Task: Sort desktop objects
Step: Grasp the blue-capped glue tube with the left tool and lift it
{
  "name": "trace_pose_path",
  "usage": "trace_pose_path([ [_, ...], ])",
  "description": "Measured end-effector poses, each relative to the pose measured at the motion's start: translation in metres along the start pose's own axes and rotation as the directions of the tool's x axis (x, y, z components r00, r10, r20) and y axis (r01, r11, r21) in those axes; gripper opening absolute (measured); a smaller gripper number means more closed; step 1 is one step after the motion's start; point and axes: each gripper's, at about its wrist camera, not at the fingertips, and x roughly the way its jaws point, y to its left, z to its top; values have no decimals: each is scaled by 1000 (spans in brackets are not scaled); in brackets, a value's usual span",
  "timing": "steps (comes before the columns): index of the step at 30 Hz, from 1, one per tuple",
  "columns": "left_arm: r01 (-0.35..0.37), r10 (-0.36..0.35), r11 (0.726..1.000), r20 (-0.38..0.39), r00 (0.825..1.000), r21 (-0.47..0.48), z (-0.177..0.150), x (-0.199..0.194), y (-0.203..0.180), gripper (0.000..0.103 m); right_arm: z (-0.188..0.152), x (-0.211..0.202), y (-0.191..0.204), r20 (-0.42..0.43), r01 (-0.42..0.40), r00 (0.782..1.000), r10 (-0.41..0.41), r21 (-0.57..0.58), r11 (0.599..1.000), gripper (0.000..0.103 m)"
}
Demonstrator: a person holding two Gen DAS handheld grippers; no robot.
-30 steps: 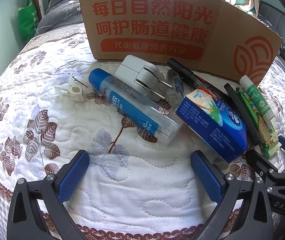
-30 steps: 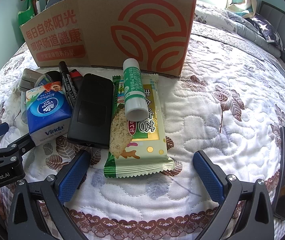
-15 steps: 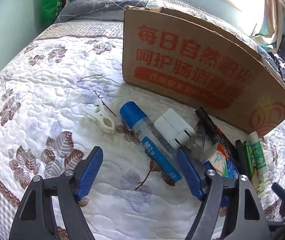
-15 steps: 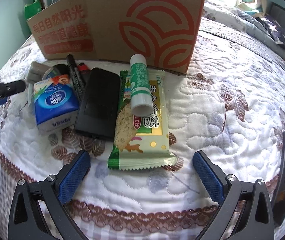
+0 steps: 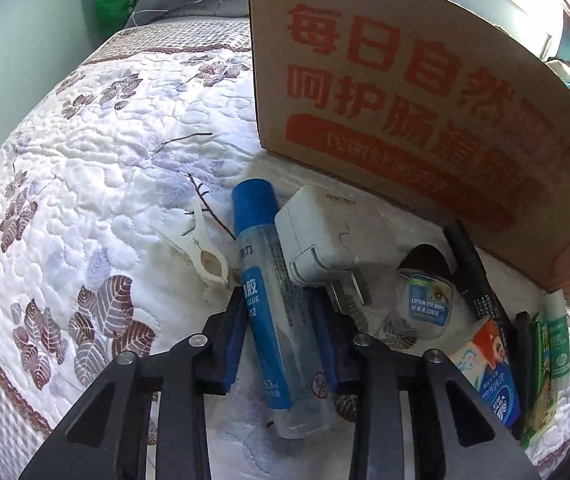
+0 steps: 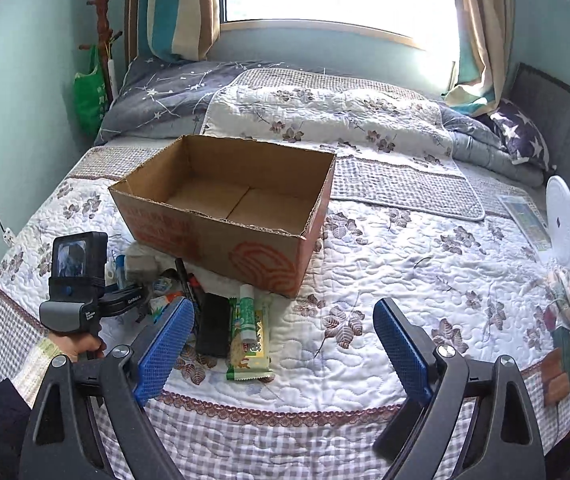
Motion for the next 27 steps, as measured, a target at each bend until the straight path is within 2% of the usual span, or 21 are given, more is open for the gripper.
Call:
trace_pose_path([
  [1,-6,6,1000,2,1000,26,-2,-2,-1,103,-4,9,-4,-46,-15,999,15,14,1000,91],
  [4,-21,21,996,10,1000,85,-11,-11,-3,103,-12,32,-13,-132,-55,989,64,66,996,76],
  [9,64,-67,997,62,996,46,-34,-44,11,103,-14,34,-17,-138,-46,989,56,75,996,75],
  [12,134,-140,990,139,980,47,-40,-77,18,103,-16,32,-23,-144,-49,988,62,92,995,75],
  [15,200,-211,977,241,947,71,-31,-115,18,103,-19,37,-26,-167,-48,984,66,107,993,75],
  [17,245,-263,965,311,914,96,-18,-139,14,103,-22,40,-25,-183,-48,981,67,110,993,75],
  [20,306,-337,941,388,858,142,15,-162,4,103,-24,43,-26,-199,-55,977,78,121,991,75],
  [21,310,-350,937,404,845,162,31,-163,-1,103,-24,42,-26,-200,-59,976,84,127,990,75],
  [22,307,-355,934,409,840,181,47,-163,-8,103,-24,42,-27,-200,-63,976,89,133,989,75],
  [24,278,-348,935,401,848,221,81,-155,-28,103,-24,40,-27,-198,-72,975,99,142,987,75],
  [27,239,-326,933,349,879,269,128,-130,-61,103,-23,38,-25,-199,-91,973,120,152,984,75],
])
